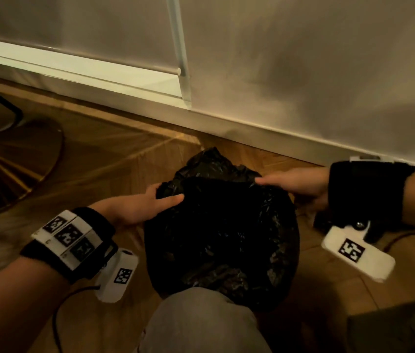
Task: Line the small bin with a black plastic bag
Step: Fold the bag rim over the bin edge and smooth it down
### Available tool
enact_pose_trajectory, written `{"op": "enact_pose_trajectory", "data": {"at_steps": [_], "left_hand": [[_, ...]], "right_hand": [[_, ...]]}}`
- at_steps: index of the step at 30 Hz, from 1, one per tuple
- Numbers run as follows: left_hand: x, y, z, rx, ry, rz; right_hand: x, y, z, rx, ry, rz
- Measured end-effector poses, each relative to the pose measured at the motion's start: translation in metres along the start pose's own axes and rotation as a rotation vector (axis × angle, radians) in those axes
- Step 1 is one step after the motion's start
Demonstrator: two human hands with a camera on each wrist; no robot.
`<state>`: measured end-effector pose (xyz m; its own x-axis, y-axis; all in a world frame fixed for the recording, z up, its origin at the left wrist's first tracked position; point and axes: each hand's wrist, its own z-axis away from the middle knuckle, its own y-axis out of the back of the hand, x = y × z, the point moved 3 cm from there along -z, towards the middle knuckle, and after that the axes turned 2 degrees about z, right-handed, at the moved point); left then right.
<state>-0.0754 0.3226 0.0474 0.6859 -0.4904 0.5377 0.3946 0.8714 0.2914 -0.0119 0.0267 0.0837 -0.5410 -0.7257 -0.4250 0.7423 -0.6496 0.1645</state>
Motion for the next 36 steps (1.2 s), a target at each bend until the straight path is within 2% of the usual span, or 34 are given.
{"op": "enact_pose_trajectory", "data": {"at_steps": [2, 5, 7, 9, 12, 14, 15, 18, 20, 22, 25, 27, 30, 33, 36], "left_hand": [[-0.009, -0.009, 0.002, -0.047, -0.004, 0.173], [-0.021, -0.015, -0.01, -0.121, -0.029, 0.297], [-0.025, -0.018, -0.015, -0.196, 0.005, 0.306], [-0.024, -0.015, -0.012, -0.21, 0.04, 0.264], [-0.007, 0.001, -0.001, -0.132, 0.032, 0.031], [0.014, 0.017, -0.001, -0.017, -0.055, -0.082], [0.026, 0.024, -0.004, 0.034, -0.132, -0.069], [0.064, 0.022, -0.018, 0.005, -0.35, 0.0], [0.076, 0.01, -0.032, -0.097, -0.321, -0.077], [0.075, 0.0, -0.048, -0.204, -0.188, -0.141], [0.066, -0.005, -0.064, -0.218, -0.032, -0.156], [0.065, -0.005, -0.07, -0.164, -0.066, -0.153], [0.065, -0.004, -0.072, -0.157, -0.157, -0.017], [0.062, -0.006, -0.068, -0.191, -0.163, 0.101], [0.064, -0.013, -0.068, -0.16, -0.126, 0.15]], "right_hand": [[0.014, -0.012, -0.005, -0.155, -0.035, -0.107], [0.016, -0.013, -0.029, -0.127, 0.029, -0.23], [0.013, -0.015, -0.033, -0.144, 0.045, -0.249], [0.011, -0.01, -0.032, -0.148, 0.048, -0.16], [-0.009, 0.009, -0.027, -0.027, 0.074, 0.195], [-0.034, 0.022, -0.029, 0.033, 0.142, 0.286], [-0.046, 0.025, -0.032, 0.02, 0.175, 0.277], [-0.072, 0.018, -0.046, -0.149, 0.19, 0.294], [-0.078, 0.012, -0.056, -0.198, 0.146, 0.367], [-0.081, 0.011, -0.066, -0.249, 0.085, 0.415], [-0.085, 0.01, -0.077, -0.284, 0.046, 0.451], [-0.089, 0.006, -0.081, -0.274, 0.038, 0.508], [-0.091, 0.0, -0.087, -0.304, -0.029, 0.531], [-0.089, 0.002, -0.092, -0.339, -0.076, 0.507], [-0.087, 0.006, -0.096, -0.368, -0.028, 0.465]]}}
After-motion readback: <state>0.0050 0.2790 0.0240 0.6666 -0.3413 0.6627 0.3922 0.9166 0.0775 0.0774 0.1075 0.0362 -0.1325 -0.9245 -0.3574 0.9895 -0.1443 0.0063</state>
